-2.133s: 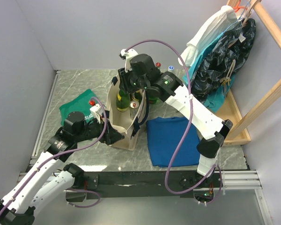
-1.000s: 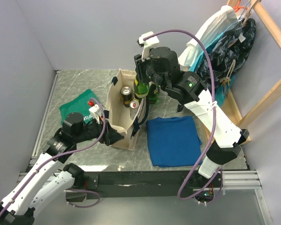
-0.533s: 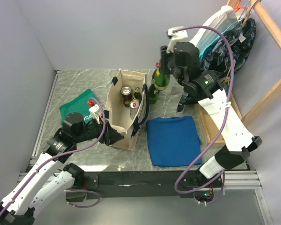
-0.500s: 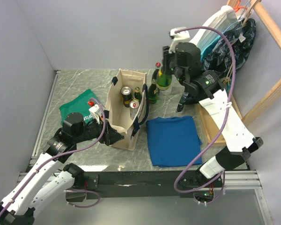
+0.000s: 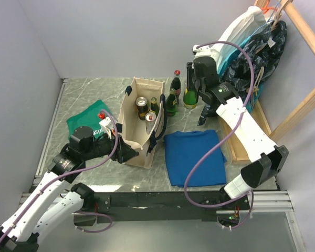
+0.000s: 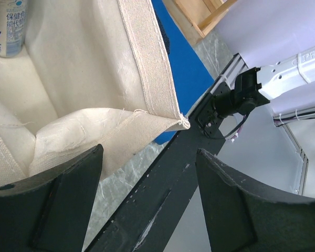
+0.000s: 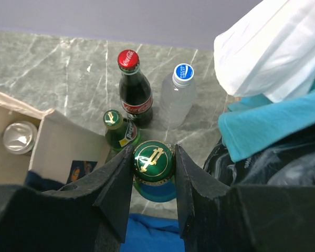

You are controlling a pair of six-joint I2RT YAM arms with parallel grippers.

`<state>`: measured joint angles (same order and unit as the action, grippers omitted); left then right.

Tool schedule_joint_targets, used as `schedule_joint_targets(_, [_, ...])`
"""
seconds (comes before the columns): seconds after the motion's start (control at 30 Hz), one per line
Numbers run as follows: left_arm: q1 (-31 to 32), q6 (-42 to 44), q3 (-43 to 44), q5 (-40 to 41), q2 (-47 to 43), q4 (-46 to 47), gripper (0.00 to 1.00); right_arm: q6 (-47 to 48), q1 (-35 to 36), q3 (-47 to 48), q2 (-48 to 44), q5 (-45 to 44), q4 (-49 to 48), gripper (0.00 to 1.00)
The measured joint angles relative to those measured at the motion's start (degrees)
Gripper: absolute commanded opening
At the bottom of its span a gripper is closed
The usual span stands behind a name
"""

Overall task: Take the beverage out of the canvas bag
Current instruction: Place the drink at the center of the board.

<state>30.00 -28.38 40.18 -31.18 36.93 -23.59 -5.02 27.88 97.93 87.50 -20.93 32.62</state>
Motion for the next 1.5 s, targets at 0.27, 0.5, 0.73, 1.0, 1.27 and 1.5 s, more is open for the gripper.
schedule_joint_targets(0.27, [0.00,-0.04,-0.04,0.44,-0.52,-0.07,0.77,-0.42,-0.76,-4.52,1.40,1.11,-5.46,0.00])
schedule_joint_targets(0.5, [0.04,-0.42,-0.04,0.87,-0.72,-0.13,0.77,-0.92,-1.49,-8.39,2.05,1.73,-10.29,0.00])
schedule_joint_targets(0.73, [0.07,-0.81,-0.07,1.11,-0.72,-0.24,0.77,-1.81,-2.97,-8.72,6.12,1.97,-14.27,0.00])
schedule_joint_targets(1.0, [0.09,-0.85,-0.07,1.11,-0.72,-0.24,0.77,-3.08,-3.50,-13.42,7.34,1.22,-20.13,0.00])
schedule_joint_targets(1.27, [0.09,-0.87,-0.07,1.20,-0.72,-0.24,0.78,-4.28,-4.04,-16.90,9.88,0.44,-26.62,0.00])
schedule_joint_targets(1.5, [0.09,-1.05,-0.07,1.51,-0.72,-0.26,0.78,-5.05,-4.76,-19.21,12.70,0.20,-30.75,0.00])
